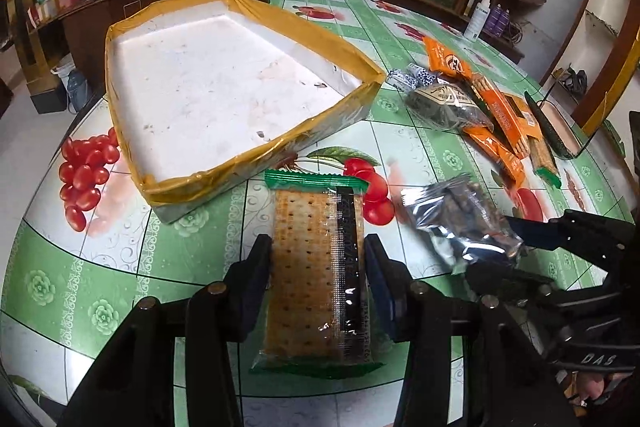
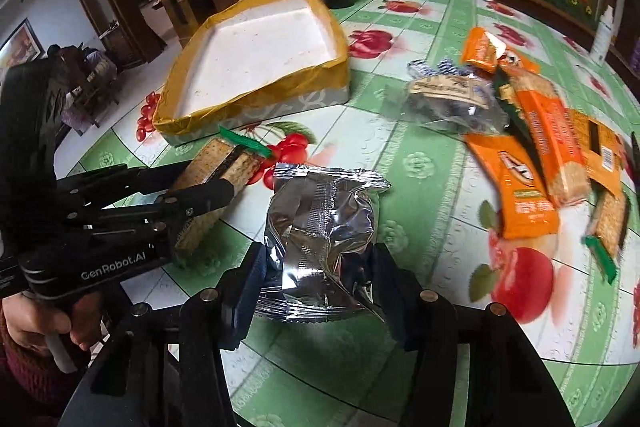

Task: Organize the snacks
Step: 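Grasp the cracker pack with left gripper while right gripper grasps silver foil bag, then lower both packets into the white tray and open both grippers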

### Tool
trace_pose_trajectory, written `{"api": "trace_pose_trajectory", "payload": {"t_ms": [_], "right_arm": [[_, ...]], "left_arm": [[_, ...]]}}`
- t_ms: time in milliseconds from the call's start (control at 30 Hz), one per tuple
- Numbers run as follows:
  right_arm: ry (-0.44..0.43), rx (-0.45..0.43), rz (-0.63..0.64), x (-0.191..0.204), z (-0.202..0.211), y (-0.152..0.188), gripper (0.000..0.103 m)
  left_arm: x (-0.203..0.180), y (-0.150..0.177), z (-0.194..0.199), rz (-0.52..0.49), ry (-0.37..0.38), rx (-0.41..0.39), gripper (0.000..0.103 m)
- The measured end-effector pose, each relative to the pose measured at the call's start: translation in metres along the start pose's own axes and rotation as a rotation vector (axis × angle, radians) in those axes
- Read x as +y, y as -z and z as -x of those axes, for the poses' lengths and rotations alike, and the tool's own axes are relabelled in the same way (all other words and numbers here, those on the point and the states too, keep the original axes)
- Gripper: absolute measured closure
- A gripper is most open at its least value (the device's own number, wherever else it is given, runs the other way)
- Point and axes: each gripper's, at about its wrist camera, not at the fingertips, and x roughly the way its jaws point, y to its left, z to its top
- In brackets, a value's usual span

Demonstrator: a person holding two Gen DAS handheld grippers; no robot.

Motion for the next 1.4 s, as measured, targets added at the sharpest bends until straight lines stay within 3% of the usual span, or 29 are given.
{"api": "trace_pose_trajectory", "payload": {"t_ms": [167, 433, 900, 1200, 1400], "right_arm": [[-0.019, -0.021, -0.020, -0.005, 0.011, 0.000, 0.045], [-0.054, -0.070, -0.014, -0.006, 0.030, -0.015, 0.045], [-0.129, -0.106, 0.032, 0.021, 0.032, -0.108, 0.045], [-0.169, -0.081, 0.002, 0.033, -0.017, -0.192, 0.045], [-0.152, -0.088, -0.023, 0.032, -0.061, -0.236, 0.045]], "left_arm": [[0.003, -0.003, 0.009, 0.037, 0.078, 0.002, 0.058], [0.013, -0.022, 0.041, 0.078, 0.125, -0.062, 0.058], [0.061, -0.092, 0.062, 0.139, 0.031, -0.157, 0.058], [0.103, -0.149, 0.025, 0.206, -0.033, -0.132, 0.058], [0.130, -0.177, -0.012, 0.245, -0.074, -0.112, 0.058]]}}
